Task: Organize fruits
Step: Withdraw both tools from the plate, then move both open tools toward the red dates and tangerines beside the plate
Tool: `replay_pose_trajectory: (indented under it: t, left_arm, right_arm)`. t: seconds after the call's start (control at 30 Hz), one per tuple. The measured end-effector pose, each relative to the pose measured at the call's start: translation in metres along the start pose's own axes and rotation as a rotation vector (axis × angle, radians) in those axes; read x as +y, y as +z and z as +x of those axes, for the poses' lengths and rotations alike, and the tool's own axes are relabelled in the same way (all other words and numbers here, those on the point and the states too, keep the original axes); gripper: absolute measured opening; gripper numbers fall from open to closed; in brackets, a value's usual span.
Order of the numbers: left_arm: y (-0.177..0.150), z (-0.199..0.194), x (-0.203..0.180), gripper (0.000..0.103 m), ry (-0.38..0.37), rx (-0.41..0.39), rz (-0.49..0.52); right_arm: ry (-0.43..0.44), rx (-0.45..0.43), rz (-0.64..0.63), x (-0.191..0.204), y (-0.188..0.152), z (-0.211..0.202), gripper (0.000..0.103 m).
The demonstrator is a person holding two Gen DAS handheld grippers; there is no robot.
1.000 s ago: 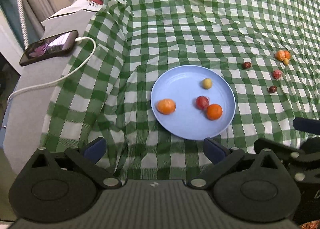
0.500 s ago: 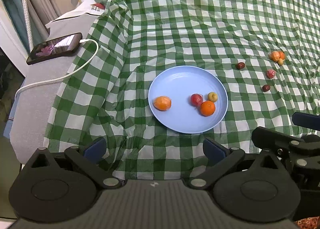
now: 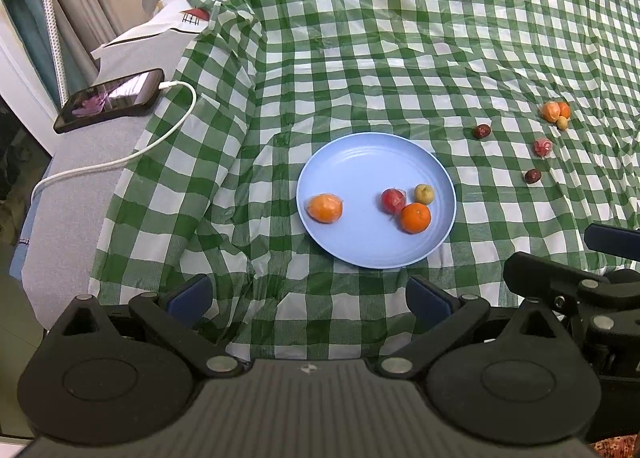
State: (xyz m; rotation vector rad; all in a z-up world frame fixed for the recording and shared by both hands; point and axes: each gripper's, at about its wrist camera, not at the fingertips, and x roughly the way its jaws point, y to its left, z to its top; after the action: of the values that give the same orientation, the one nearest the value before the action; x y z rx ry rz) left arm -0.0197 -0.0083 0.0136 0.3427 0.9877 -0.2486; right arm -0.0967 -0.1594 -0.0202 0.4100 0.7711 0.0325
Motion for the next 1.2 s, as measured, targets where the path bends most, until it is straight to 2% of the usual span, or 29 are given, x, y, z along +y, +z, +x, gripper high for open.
replay_pose_trajectory:
  t: [0.6, 1.2]
  left_arm:
    - [0.011, 0.012, -0.023, 0.103, 0.008, 0.031, 0.046]
    - [0.041, 0.044, -0.074, 0.103, -0.010, 0.089, 0.133]
  right_arm:
    - [-0.008, 0.008, 0.089, -0.032, 0.002, 0.011, 0.099]
    - [-0.066, 0.030, 0.216, -0.096, 0.008, 0.032, 0.099]
